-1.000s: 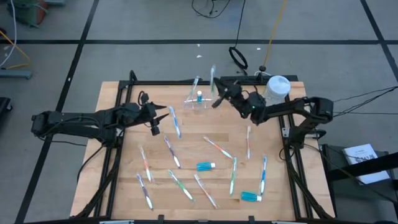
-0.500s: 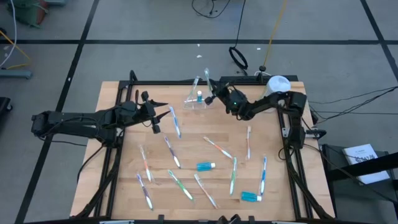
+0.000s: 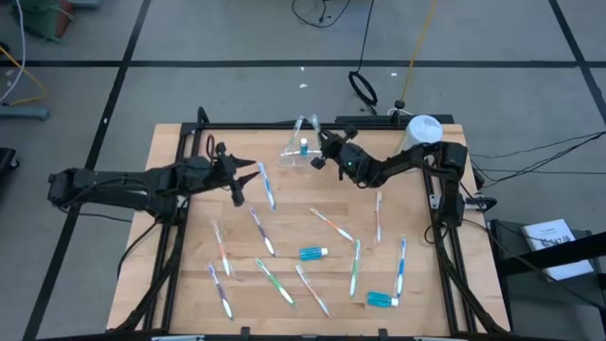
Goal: Pick & Place Toothbrushes
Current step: Put the green toothbrush into the transparent organizer, then put the blue toothbrush into the transparent organizer
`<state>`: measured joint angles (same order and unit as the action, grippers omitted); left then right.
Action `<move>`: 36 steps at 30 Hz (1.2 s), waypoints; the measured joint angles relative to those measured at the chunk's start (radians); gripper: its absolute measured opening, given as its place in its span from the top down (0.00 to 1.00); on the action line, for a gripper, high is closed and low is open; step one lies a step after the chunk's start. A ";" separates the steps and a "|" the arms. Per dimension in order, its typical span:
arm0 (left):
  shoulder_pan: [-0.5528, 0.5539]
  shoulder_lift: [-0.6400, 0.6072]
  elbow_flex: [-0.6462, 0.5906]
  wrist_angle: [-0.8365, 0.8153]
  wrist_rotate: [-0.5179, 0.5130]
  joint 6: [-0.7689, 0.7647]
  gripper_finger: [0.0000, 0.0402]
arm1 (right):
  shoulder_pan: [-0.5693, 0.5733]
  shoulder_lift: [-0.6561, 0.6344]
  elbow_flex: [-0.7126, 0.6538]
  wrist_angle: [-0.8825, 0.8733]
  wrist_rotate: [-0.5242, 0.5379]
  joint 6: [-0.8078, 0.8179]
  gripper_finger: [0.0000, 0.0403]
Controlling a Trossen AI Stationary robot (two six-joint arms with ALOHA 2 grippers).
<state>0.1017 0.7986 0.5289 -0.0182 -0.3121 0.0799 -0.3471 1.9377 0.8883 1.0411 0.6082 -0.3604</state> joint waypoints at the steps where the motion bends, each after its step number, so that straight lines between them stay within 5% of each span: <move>1: -0.006 0.000 0.000 -0.011 0.000 -0.022 0.60 | 0.004 0.000 0.000 0.000 0.005 0.018 0.90; 11: -0.087 0.000 0.000 -0.127 0.001 -0.321 0.60 | 0.044 -0.009 -0.001 -0.004 0.021 0.040 0.70; 18: -0.119 0.000 0.000 -0.259 -0.010 -0.673 0.60 | 0.103 -0.122 -0.001 -0.001 0.020 -0.070 0.63; 21: -0.119 0.017 0.000 -0.289 -0.090 -0.804 0.60 | 0.118 -0.196 -0.001 -0.042 0.020 -0.090 0.62; 30: -0.080 0.247 0.000 -0.237 -0.217 -1.144 0.60 | 0.173 -0.397 -0.001 -0.501 0.020 0.082 0.63; 36: -0.012 0.466 0.000 -0.117 -0.198 -1.250 0.60 | 0.180 -0.429 -0.001 -0.536 0.020 0.093 0.63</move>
<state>0.0901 1.2650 0.5289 -0.1351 -0.5101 -1.1704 -0.1673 1.5089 0.8875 0.5055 0.6277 -0.2674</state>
